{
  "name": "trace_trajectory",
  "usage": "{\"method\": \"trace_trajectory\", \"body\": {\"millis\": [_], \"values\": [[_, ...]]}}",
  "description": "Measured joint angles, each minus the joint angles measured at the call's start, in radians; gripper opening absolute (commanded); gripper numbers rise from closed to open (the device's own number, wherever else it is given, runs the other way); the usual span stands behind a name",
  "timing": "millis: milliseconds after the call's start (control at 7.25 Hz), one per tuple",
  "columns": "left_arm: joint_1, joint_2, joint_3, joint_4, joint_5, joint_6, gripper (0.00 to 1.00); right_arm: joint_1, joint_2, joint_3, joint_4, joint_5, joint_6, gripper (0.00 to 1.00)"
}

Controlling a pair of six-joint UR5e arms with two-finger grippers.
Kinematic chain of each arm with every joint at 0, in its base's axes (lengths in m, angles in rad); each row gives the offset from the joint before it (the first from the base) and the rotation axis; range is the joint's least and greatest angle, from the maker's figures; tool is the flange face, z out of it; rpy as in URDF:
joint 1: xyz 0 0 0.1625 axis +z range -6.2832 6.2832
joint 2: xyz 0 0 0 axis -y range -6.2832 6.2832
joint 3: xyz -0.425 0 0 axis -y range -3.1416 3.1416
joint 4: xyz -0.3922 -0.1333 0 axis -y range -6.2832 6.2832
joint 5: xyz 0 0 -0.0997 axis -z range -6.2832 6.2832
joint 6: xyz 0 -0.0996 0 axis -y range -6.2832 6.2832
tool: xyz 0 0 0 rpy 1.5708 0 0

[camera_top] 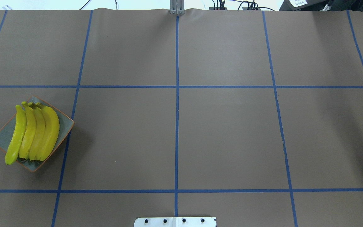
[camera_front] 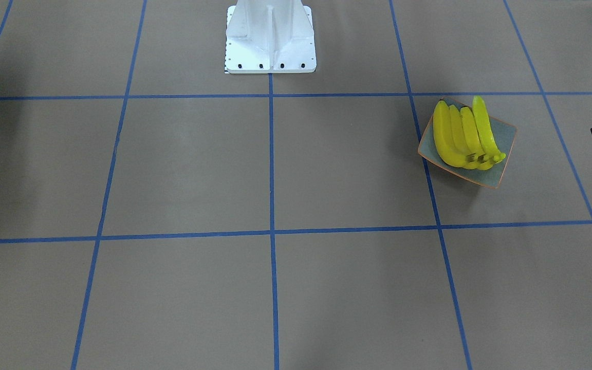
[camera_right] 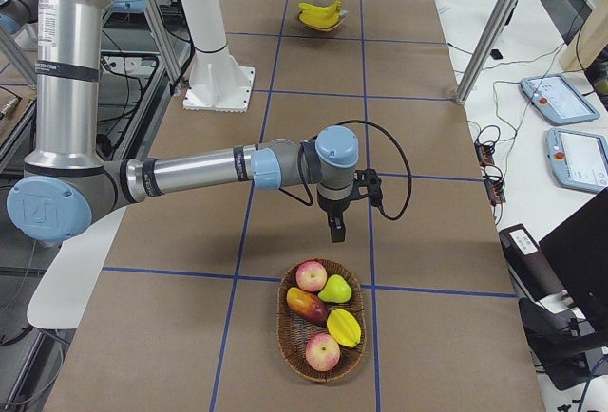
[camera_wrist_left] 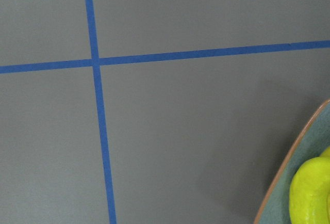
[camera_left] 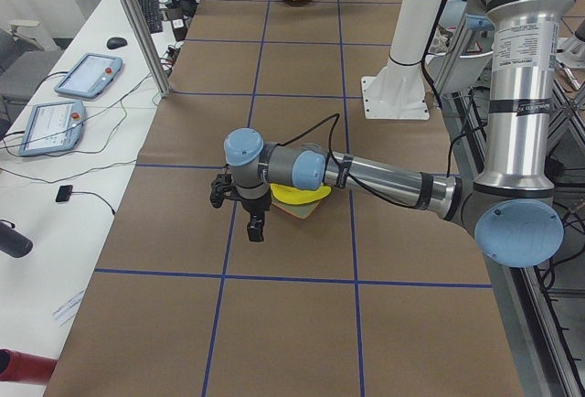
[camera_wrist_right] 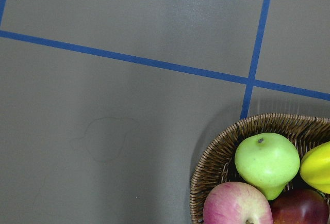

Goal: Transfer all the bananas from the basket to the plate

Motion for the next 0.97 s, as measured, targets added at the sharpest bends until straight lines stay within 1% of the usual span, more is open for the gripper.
{"method": "trace_trajectory", "body": {"millis": [276,966], "values": [[0.000,0.002,-0.006,0.000,0.042,0.000,1.00,-0.001,-0.003,0.000,0.001,-0.001,-0.003,1.00],[0.003,0.001,-0.014,0.001,0.037,-0.003,1.00,-0.001,-0.019,-0.002,0.002,0.006,-0.003,1.00]]}}
